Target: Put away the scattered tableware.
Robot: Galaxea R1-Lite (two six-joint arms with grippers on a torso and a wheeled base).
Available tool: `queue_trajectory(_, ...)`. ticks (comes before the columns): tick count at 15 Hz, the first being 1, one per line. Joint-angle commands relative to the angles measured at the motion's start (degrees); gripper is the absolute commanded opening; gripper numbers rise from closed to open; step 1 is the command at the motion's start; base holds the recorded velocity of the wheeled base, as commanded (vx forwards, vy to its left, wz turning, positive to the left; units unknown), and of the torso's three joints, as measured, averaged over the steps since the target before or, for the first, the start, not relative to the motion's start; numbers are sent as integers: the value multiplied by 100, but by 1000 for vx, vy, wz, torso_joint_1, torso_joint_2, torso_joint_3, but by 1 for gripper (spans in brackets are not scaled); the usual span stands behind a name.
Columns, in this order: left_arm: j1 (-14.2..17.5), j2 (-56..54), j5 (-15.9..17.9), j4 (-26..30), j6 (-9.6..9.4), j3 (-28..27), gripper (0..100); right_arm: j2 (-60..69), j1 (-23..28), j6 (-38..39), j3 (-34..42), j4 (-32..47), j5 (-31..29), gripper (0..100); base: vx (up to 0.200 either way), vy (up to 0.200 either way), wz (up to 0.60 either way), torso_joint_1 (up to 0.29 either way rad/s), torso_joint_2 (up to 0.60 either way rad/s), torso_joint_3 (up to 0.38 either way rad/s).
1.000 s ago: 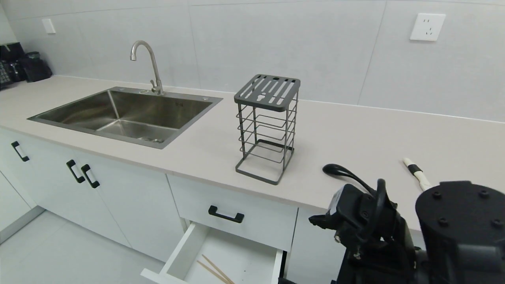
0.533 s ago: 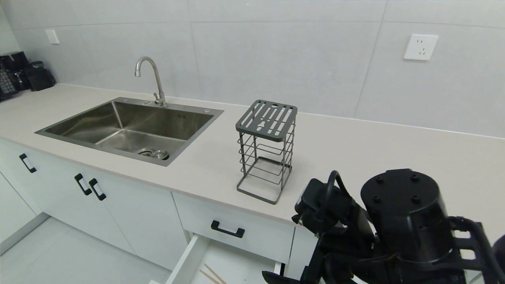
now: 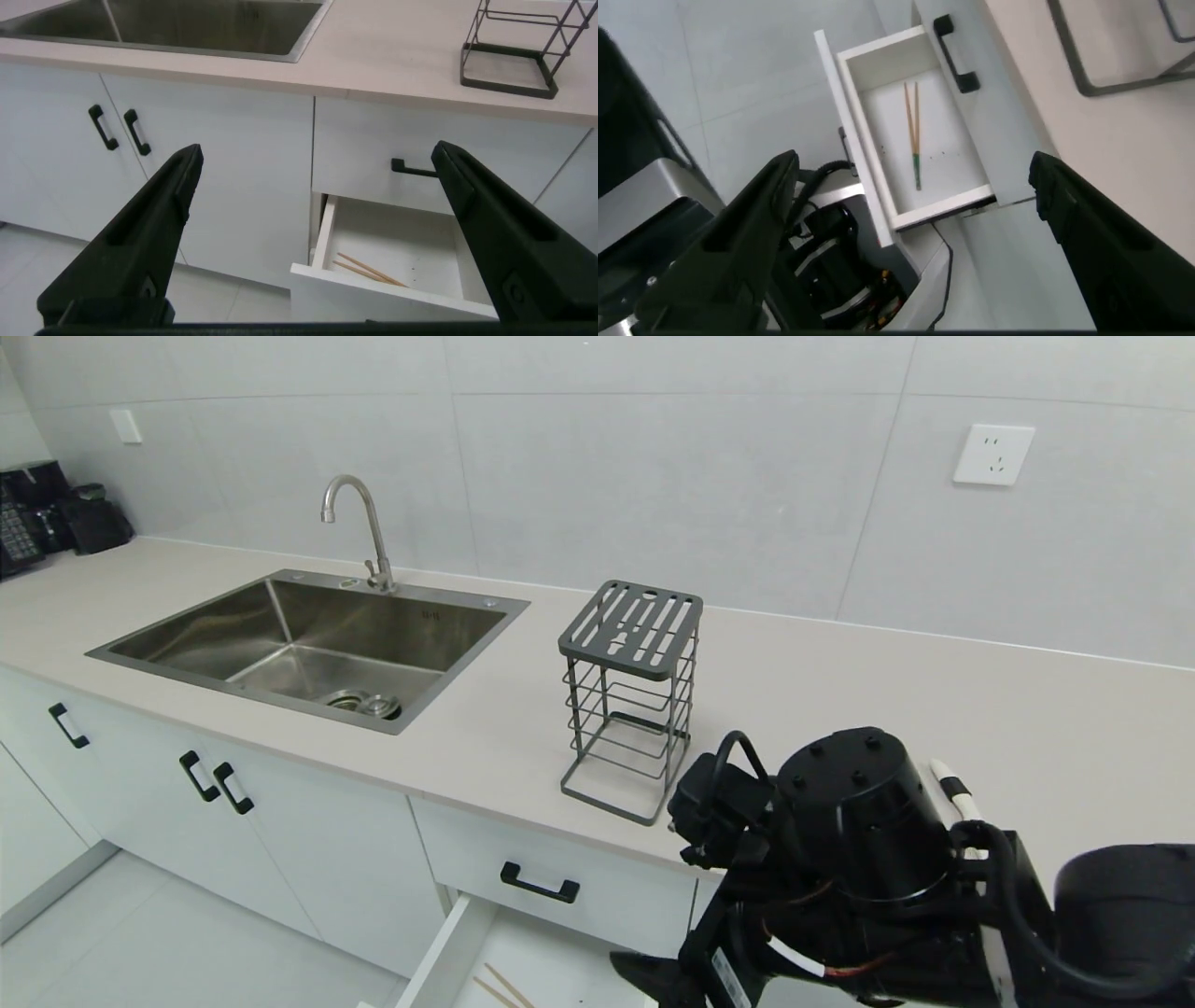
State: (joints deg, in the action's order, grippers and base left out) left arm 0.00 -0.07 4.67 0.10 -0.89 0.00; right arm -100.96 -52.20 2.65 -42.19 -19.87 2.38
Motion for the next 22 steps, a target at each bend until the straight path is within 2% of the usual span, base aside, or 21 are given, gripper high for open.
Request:
queue_trajectory(1,0,7,8,-1,1,0,100,-46,87,-10,150,-70,-185,100,0,0,0,0,0,0)
queue_trajectory(3,0,7,-1,-1,1,0,100,42,158,-45,493,-78,-282,100,0,0,0,0,0,0)
queue_trajectory(6,0,7,8,-1,1,0,100,68,439,-71,440,-237,-290,100,0,0,0,0,0,0)
queue_trajectory(10,0,7,-1,-1,1,0,100,261,1054,-212,519,-289,-501,100,0,0,0,0,0,0)
queue_trajectory(17,0,7,-1,-1,1,0,100,639,1757,-308,932,-342,-510,100,0,0,0,0,0,0)
queue_trajectory(22,0,7,-1,-1,1,0,100,569,1880,-335,950,-342,-519,100,0,0,0,0,0,0)
